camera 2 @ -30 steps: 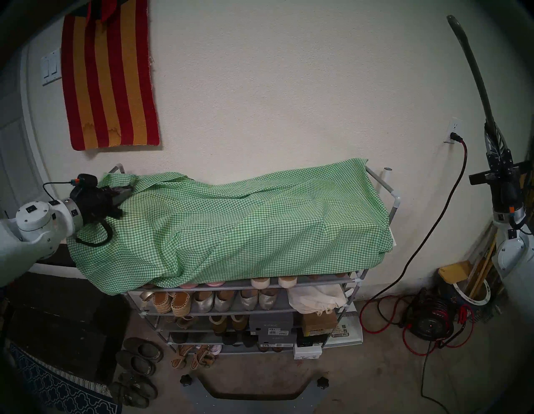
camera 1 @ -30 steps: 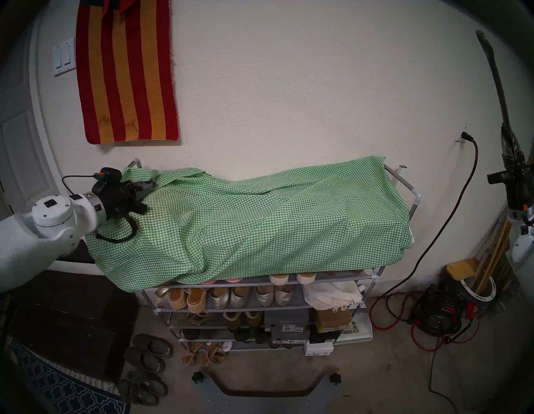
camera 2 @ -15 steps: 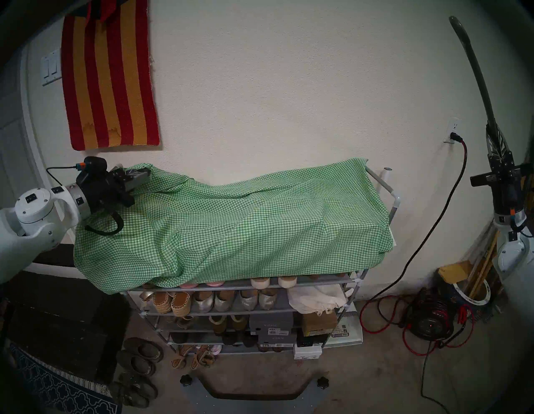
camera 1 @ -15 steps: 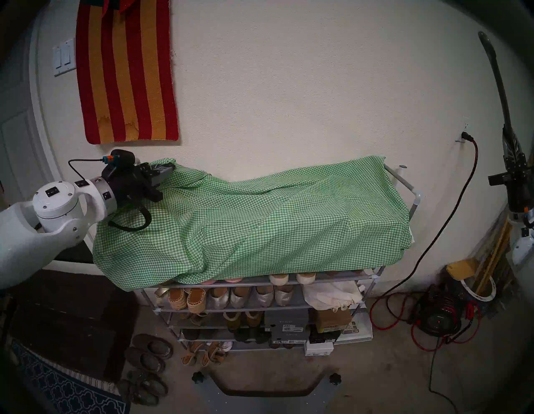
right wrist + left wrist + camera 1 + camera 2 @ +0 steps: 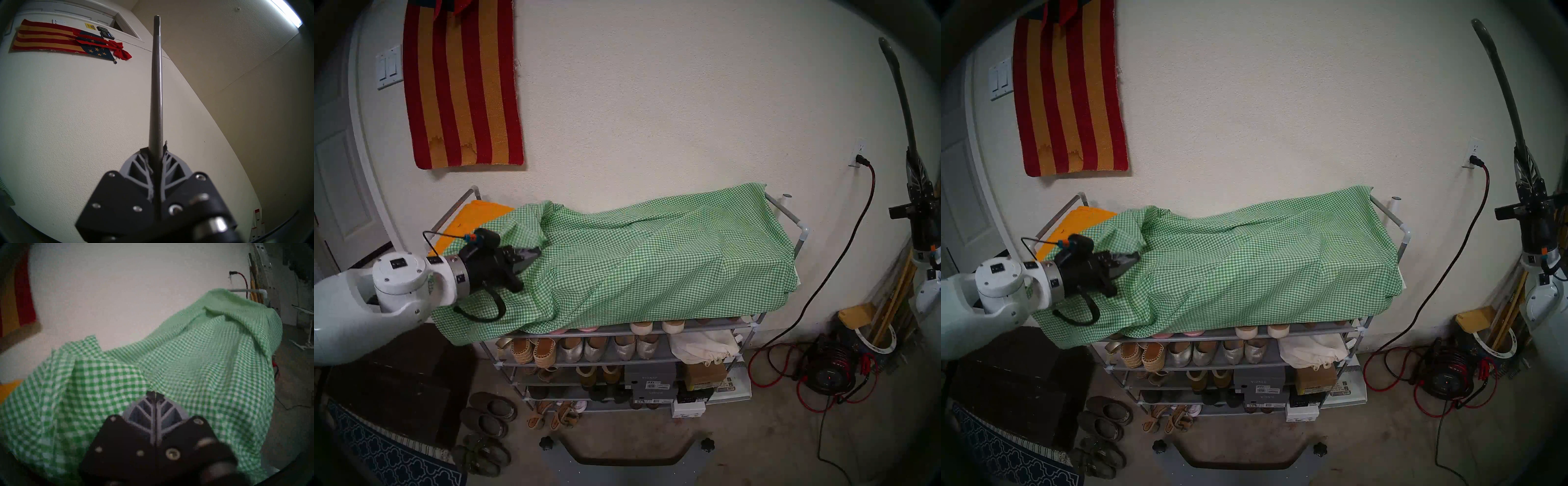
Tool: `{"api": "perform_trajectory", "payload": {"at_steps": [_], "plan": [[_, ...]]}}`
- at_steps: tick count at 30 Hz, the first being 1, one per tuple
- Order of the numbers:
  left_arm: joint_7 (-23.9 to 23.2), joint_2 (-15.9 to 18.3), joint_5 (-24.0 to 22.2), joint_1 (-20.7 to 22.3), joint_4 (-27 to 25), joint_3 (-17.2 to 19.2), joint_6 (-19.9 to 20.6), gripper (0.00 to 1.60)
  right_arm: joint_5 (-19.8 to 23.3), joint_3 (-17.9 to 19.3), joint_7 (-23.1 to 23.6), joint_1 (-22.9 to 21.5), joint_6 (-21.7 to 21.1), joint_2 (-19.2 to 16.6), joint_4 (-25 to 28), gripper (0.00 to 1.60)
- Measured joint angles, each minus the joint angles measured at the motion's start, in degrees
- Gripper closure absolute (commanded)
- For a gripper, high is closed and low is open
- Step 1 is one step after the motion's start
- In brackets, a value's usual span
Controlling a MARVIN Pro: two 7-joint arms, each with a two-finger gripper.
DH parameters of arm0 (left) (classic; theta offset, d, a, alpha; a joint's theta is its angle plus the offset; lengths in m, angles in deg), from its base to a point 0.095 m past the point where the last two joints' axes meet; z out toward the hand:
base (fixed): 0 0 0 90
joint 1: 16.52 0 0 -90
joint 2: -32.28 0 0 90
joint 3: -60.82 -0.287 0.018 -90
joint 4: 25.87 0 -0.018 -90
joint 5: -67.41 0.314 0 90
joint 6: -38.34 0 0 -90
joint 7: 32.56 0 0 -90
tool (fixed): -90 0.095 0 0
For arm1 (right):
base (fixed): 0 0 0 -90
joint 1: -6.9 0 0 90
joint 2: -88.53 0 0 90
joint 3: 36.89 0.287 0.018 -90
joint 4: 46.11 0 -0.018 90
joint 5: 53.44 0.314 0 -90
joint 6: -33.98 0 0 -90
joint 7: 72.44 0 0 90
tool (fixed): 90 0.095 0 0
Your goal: Lift the object off the cloth, cover the shoe rack with the cloth, put the object back
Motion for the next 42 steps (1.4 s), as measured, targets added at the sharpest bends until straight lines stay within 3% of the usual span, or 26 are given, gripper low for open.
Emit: {"api": "perform_trajectory", "payload": {"at_steps": [12, 28, 42], "plan": [[4.3, 0.2, 3.2, 0.1, -0.6, 0.9, -0.4, 1.6, -0.3, 1.2, 0.0, 0.9, 0.0, 0.6, 0.6, 1.6], [10.0, 0.0, 4.4, 0.5, -6.0, 4.4, -2.9, 1.6, -0.7, 2.5, 0.0, 2.0, 0.0, 1.2, 1.3, 1.6], [16.1, -0.1, 5.0, -2.9, -4.9, 4.1, -0.6, 1.6, -0.8, 3.7, 0.1, 3.1, 0.0, 1.4, 1.9, 1.6]]}}
